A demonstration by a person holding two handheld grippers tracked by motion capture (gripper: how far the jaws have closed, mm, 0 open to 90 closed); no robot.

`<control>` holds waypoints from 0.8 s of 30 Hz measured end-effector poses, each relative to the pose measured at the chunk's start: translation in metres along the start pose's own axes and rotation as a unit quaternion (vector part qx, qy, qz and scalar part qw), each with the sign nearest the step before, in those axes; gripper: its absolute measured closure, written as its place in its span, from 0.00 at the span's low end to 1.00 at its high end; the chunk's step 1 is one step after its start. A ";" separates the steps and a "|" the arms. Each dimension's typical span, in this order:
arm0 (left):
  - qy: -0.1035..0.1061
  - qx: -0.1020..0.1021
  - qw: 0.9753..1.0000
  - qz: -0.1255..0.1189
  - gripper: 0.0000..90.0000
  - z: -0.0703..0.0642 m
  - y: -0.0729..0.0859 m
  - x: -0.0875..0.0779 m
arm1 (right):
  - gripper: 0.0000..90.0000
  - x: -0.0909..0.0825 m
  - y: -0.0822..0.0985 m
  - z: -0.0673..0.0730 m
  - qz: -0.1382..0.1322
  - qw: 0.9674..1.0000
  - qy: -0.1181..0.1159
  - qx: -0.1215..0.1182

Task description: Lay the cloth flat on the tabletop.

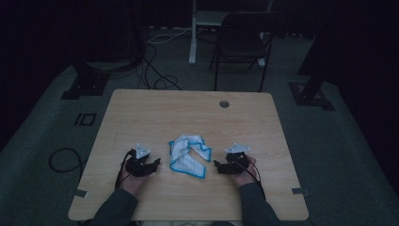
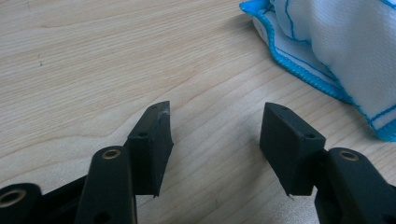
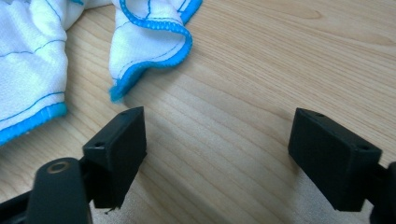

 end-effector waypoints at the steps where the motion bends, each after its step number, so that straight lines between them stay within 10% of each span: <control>1: 0.001 0.001 1.000 -0.001 0.51 0.000 0.000 0.000 | 0.34 -0.001 0.000 0.000 -0.001 1.000 0.001 0.001; 24: 0.008 -0.012 1.000 0.003 0.63 0.003 -0.011 0.006 | 0.64 -0.013 -0.009 0.009 -0.038 0.999 0.007 -0.025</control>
Point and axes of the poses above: each handheld gripper's, and its own axes: x roughly forward along the jaws, y roughly out of its underside, z roughly to its left, the point moved 3 cm from there along x, roughly forward along the jaws, and after that the axes turned 8 degrees about z, right-handed, at the moved point
